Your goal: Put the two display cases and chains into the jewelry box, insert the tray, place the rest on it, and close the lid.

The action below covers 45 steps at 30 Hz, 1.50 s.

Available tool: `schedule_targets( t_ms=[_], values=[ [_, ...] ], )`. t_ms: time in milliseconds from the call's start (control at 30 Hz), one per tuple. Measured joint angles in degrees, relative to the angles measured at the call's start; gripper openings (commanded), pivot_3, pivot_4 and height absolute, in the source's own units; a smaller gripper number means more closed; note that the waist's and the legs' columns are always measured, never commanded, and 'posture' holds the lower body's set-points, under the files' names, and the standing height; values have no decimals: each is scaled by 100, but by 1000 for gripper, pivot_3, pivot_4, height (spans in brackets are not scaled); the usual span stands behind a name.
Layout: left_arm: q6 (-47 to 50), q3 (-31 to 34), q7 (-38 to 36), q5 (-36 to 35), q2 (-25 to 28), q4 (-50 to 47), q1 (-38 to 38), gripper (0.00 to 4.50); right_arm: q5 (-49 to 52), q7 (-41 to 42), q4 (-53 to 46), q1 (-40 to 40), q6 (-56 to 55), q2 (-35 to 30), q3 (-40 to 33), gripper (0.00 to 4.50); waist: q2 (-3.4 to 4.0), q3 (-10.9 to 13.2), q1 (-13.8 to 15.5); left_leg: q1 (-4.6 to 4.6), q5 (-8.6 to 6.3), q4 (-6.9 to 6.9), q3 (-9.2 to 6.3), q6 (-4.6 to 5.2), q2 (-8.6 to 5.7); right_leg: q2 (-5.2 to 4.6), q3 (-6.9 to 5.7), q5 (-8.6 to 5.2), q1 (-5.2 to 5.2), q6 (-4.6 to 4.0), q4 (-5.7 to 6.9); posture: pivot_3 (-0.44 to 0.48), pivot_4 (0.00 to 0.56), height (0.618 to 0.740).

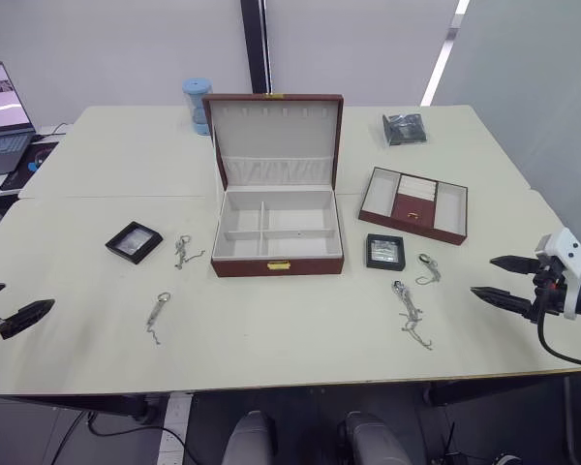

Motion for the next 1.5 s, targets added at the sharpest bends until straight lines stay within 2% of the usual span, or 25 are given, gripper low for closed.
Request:
schedule_targets(
  t_ms=[533,767,967,1100,1200,1500],
  values=[
    [-57,6,35,-57,-97,-72,-182,4500,71,-21,-25,-75,-53,79,22,4482,0,0,-5,1,0,1,3,0,0,0,2,0,0,0,2,0,150,740],
    [187,170,389,-384,-862,-1051,213,4500,667,10,-1059,33,-38,651,104,4482,-1,-1,1,-1,0,2,-5,0,2,1,-1,0,3,0,2,0,150,740],
    [246,222,620,-514,-1109,-1392,310,4500,898,-40,-1910,158,84,991,512,4482,-6,-4,4,1,0,5,-10,0,2,1,-4,0,6,0,4,0,150,740],
    [128,134,886,-494,-1163,-1293,-142,4500,936,-210,-2391,27,158,1317,925,4482,-6,-4,8,1,0,7,-12,0,0,2,-5,0,7,0,4,0,150,740],
    [-18,-165,1035,-433,-1259,-1162,-541,4500,939,-331,-2707,-120,189,1560,1272,4482,-8,-5,11,0,0,7,-12,-1,-4,1,-3,0,8,0,3,0,150,740],
    [-244,-1299,982,-106,-1387,-214,-1866,4500,652,-807,-2713,-625,211,1971,1911,4482,-16,-9,15,-1,0,10,-13,-1,-3,7,-6,0,5,0,9,0,150,740]
  ],
)
